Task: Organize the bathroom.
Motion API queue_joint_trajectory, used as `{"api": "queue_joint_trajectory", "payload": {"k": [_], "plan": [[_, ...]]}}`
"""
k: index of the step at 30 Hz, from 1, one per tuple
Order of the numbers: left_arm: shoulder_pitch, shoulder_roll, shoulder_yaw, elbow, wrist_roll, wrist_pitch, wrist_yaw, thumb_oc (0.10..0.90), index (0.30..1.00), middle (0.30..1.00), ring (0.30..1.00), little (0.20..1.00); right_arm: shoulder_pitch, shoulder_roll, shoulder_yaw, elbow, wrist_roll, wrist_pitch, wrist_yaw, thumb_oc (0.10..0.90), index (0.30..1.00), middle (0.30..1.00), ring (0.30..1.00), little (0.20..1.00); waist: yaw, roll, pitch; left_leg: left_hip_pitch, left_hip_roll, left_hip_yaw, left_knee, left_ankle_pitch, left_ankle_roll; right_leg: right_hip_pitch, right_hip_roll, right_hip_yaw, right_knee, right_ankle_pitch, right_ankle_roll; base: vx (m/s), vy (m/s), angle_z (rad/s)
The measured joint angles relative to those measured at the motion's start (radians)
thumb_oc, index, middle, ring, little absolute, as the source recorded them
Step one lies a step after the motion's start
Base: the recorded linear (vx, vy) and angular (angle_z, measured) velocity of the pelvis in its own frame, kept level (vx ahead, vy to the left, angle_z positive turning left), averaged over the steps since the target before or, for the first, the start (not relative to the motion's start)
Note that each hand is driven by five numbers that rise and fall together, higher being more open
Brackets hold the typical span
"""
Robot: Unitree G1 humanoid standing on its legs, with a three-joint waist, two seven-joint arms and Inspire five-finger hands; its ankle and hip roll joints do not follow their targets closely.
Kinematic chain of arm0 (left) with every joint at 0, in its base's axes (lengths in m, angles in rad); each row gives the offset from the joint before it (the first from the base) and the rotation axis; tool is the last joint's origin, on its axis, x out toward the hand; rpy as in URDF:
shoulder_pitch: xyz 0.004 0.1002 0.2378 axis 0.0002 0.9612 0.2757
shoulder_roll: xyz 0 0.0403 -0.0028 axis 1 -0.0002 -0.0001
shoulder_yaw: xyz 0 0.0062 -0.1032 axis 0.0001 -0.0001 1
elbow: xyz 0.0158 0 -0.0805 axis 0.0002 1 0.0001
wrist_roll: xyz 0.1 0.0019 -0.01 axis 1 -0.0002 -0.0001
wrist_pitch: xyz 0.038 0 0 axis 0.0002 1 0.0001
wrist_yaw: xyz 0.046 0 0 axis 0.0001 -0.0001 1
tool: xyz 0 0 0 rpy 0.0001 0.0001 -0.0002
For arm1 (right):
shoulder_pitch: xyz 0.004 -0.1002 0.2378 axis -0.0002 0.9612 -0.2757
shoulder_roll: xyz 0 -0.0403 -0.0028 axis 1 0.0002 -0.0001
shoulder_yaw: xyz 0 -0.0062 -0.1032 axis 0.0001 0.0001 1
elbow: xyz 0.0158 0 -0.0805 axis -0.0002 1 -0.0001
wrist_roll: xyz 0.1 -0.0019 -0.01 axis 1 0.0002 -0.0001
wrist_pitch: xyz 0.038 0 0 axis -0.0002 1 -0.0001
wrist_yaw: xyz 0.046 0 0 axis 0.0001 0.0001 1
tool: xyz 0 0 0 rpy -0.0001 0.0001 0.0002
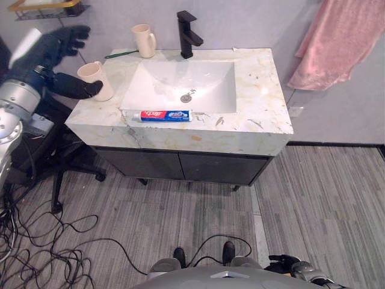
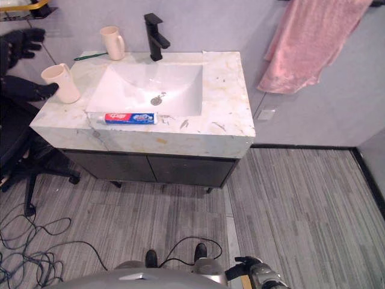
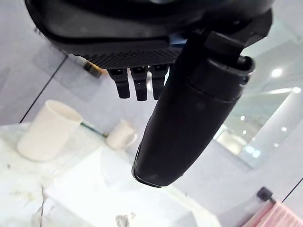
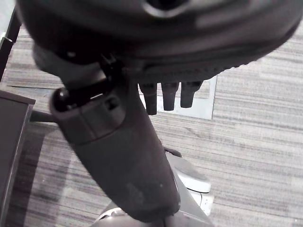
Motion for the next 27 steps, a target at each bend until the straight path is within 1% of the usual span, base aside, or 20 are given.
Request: {"api": "queue_joint_trajectory", "payload": {"k": [1, 2, 3, 4, 5, 6, 8, 9, 10, 12, 15, 16, 18, 20, 24, 27], "plan": [[0.000, 0.000, 0.000, 0.000, 0.000, 0.000, 0.000, 0.800, 0.900, 0.900, 0.900, 0.900, 0.000, 0.000, 0.000, 0.000, 0.000, 0.000, 0.000, 0.800, 0.900, 0.900, 0.900, 0.900, 0.000, 0.000, 0.000, 0.000, 0.000, 0.000, 0.000, 0.000, 0.000, 0.000, 0.000, 0.000, 0.000, 0.000, 0.000, -0.01, 0.045, -0.08], [-0.114, 0.002, -0.108, 0.124, 0.002, 0.017, -0.048, 0.800, 0.900, 0.900, 0.900, 0.900, -0.004, -0.001, 0.003, 0.020, 0.001, 0.007, 0.000, 0.800, 0.900, 0.900, 0.900, 0.900, -0.010, 0.006, -0.002, 0.001, 0.001, 0.012, 0.002, 0.018, -0.007, 0.001, 0.000, 0.002, 0.000, 0.000, 0.000, -0.01, 0.037, -0.12], [-0.165, 0.005, -0.159, 0.204, 0.003, 0.020, -0.072, 0.800, 0.900, 0.900, 0.900, 0.900, -0.007, -0.001, 0.010, 0.026, 0.000, 0.008, 0.004, 0.800, 0.900, 0.900, 0.900, 0.900, -0.025, 0.010, -0.002, 0.003, 0.002, 0.018, 0.002, 0.026, -0.009, 0.000, 0.000, 0.006, 0.000, 0.000, 0.000, -0.02, 0.051, -0.12], [-0.228, 0.012, -0.232, 0.279, 0.004, 0.019, -0.095, 0.800, 0.900, 0.900, 0.900, 0.900, -0.007, -0.001, 0.014, 0.027, 0.000, 0.009, 0.008, 0.800, 0.900, 0.900, 0.900, 0.900, -0.031, 0.014, -0.002, 0.005, 0.002, 0.019, 0.001, 0.028, -0.008, 0.000, 0.000, 0.007, 0.000, 0.000, -0.001, -0.03, 0.040, -0.11], [-0.336, 0.030, -0.367, 0.400, 0.012, 0.010, -0.131, 0.800, 0.900, 0.900, 0.900, 0.900, -0.007, -0.001, 0.021, 0.025, 0.001, 0.020, 0.014, 0.800, 0.900, 0.900, 0.900, 0.900, -0.040, 0.017, -0.001, 0.007, 0.002, 0.023, 0.002, 0.031, -0.010, -0.001, 0.000, 0.012, 0.000, 0.000, -0.001, -0.02, 0.028, -0.06], [-0.380, 0.033, -0.417, 0.446, 0.022, 0.010, -0.145, 0.800, 0.900, 0.900, 0.900, 0.900, -0.008, -0.001, 0.021, 0.026, 0.001, 0.028, 0.014, 0.800, 0.900, 0.900, 0.900, 0.900, -0.045, 0.018, 0.000, 0.007, 0.002, 0.024, 0.001, 0.031, -0.010, -0.001, 0.000, 0.014, 0.000, 0.000, -0.001, -0.01, 0.014, -0.05], [-0.381, 0.034, -0.417, 0.450, 0.048, 0.005, -0.156, 0.800, 0.900, 0.900, 0.900, 0.900, -0.003, -0.001, 0.021, 0.026, 0.001, 0.034, 0.014, 0.800, 0.900, 0.900, 0.900, 0.900, -0.052, 0.019, 0.001, 0.004, 0.001, 0.025, 0.000, 0.031, -0.010, -0.002, 0.000, 0.016, 0.000, 0.000, -0.001, 0.00, 0.000, 0.00], [-0.380, 0.033, -0.417, 0.450, 0.048, -0.009, -0.172, 0.800, 0.900, 0.900, 0.900, 0.900, -0.001, -0.001, 0.021, 0.026, 0.001, 0.042, 0.014, 0.800, 0.900, 0.900, 0.900, 0.900, -0.053, 0.021, 0.002, 0.006, 0.001, 0.025, -0.001, 0.031, -0.010, -0.002, 0.000, 0.016, 0.000, 0.000, -0.001, -0.03, 0.024, -0.03], [-0.402, 0.033, -0.443, 0.465, 0.048, -0.024, -0.199, 0.800, 0.900, 0.900, 0.900, 0.900, 0.000, 0.000, 0.022, 0.032, 0.002, 0.048, 0.014, 0.800, 0.900, 0.900, 0.900, 0.900, -0.057, 0.022, 0.003, 0.009, 0.002, 0.028, -0.001, 0.031, -0.010, -0.003, 0.001, 0.020, 0.000, 0.000, -0.001, -0.03, 0.024, -0.04], [-0.446, 0.033, -0.502, 0.494, 0.056, -0.028, -0.226, 0.800, 0.900, 0.900, 0.900, 0.900, -0.003, -0.002, 0.022, 0.038, 0.001, 0.050, 0.012, 0.800, 0.900, 0.900, 0.900, 0.900, -0.054, 0.024, 0.004, 0.010, 0.001, 0.031, -0.001, 0.031, -0.010, -0.003, 0.001, 0.024, 0.000, 0.000, -0.001, -0.02, 0.013, -0.05], [-0.452, 0.033, -0.530, 0.496, 0.070, -0.033, -0.268, 0.800, 0.900, 0.900, 0.900, 0.900, -0.003, -0.002, 0.020, 0.037, 0.006, 0.055, 0.011, 0.800, 0.900, 0.900, 0.900, 0.900, -0.062, 0.028, 0.006, 0.010, 0.001, 0.034, -0.001, 0.031, -0.010, -0.004, 0.001, 0.027, 0.000, 0.000, -0.001, 0.00, 0.002, -0.01], [-0.463, 0.031, -0.556, 0.496, 0.089, -0.033, -0.287, 0.800, 0.900, 0.900, 0.900, 0.900, -0.006, -0.003, 0.019, 0.038, 0.010, 0.065, 0.009, 0.800, 0.900, 0.900, 0.900, 0.900, -0.070, 0.029, 0.007, 0.009, 0.001, 0.037, -0.002, 0.031, -0.011, -0.005, 0.001, 0.028, 0.000, 0.000, -0.002, 0.00, 0.000, 0.00], [-0.480, 0.031, -0.603, 0.492, 0.091, -0.032, -0.303, 0.800, 0.900, 0.900, 0.900, 0.900, -0.009, -0.004, 0.014, 0.041, 0.010, 0.074, 0.008, 0.800, 0.900, 0.900, 0.900, 0.900, -0.074, 0.032, 0.008, 0.006, 0.001, 0.042, -0.002, 0.030, -0.011, -0.007, 0.001, 0.030, 0.000, 0.000, -0.002, 0.00, 0.000, 0.00], [-0.480, 0.029, -0.620, 0.479, 0.091, -0.028, -0.324, 0.800, 0.900, 0.900, 0.900, 0.900, -0.014, -0.004, 0.007, 0.049, 0.010, 0.088, 0.008, 0.800, 0.900, 0.900, 0.900, 0.900, -0.081, 0.032, 0.008, -0.003, 0.001, 0.046, -0.001, 0.031, -0.011, -0.016, 0.001, 0.031, 0.000, 0.003, -0.002, -0.01, 0.011, -0.02], [-0.480, 0.018, -0.637, 0.473, 0.094, -0.004, -0.345, 0.800, 0.900, 0.900, 0.900, 0.900, -0.014, -0.009, 0.007, 0.065, 0.010, 0.115, 0.009, 0.800, 0.900, 0.900, 0.900, 0.900, -0.086, 0.036, 0.010, -0.002, 0.001, 0.054, 0.000, 0.032, -0.011, -0.019, 0.000, 0.038, 0.000, 0.004, -0.002, -0.01, 0.029, -0.06], [-0.480, 0.010, -0.637, 0.472, 0.131, 0.013, -0.358, 0.800, 0.900, 0.900, 0.900, 0.900, -0.013, -0.013, 0.006, 0.077, 0.009, 0.128, 0.014, 0.800, 0.900, 0.900, 0.900, 0.900, -0.094, 0.041, 0.013, -0.002, 0.001, 0.055, -0.001, 0.032, -0.011, -0.019, 0.000, 0.038, 0.000, 0.006, -0.001, 0.00, 0.000, 0.00]]}}
